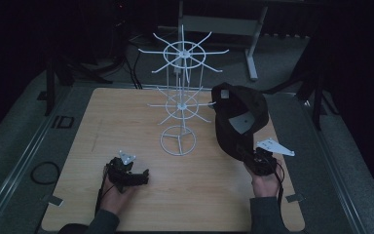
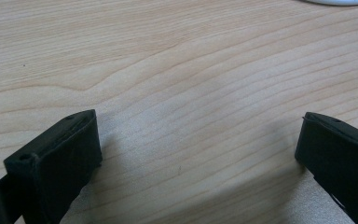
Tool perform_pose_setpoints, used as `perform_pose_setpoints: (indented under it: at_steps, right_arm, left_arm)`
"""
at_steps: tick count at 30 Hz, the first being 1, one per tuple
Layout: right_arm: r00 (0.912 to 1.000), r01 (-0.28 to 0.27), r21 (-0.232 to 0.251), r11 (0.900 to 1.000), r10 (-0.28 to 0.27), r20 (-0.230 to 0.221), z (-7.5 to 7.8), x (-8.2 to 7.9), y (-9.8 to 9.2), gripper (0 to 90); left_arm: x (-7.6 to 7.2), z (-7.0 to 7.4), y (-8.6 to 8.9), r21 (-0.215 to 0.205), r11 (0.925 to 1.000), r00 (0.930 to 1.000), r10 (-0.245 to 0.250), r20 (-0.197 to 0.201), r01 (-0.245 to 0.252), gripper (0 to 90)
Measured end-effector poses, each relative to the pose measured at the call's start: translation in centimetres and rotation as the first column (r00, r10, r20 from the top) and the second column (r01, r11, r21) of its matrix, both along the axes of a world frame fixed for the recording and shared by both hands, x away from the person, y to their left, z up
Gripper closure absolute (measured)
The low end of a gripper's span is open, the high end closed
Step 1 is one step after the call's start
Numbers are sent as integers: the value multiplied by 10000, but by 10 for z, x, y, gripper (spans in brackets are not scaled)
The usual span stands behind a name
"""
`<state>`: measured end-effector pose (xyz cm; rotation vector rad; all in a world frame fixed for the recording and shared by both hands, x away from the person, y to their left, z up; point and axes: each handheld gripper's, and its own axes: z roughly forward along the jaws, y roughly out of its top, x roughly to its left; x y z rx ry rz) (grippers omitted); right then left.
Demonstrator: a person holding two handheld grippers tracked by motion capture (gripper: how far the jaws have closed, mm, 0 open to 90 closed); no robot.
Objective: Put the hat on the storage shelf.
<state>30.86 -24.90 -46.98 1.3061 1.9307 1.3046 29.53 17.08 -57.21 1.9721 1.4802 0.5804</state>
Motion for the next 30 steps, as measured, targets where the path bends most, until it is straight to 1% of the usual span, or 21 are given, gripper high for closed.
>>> perform_pose_setpoints:
  at_steps: [5,11,30]
  right_arm:
    - [10000,26,-35,10000,-26,39,2,1,1,863]
    - [9999,54,-212,9998,-51,162,7,1,3,864]
    - [9995,-17,-353,9994,28,323,19,6,9,863]
  left_arm:
    - [0,0,0,4,10000,10000,1,5,-1,1]
    - [0,0,0,11,10000,10000,-5,9,5,1]
    - [0,0,0,27,10000,10000,-14,6,14,1]
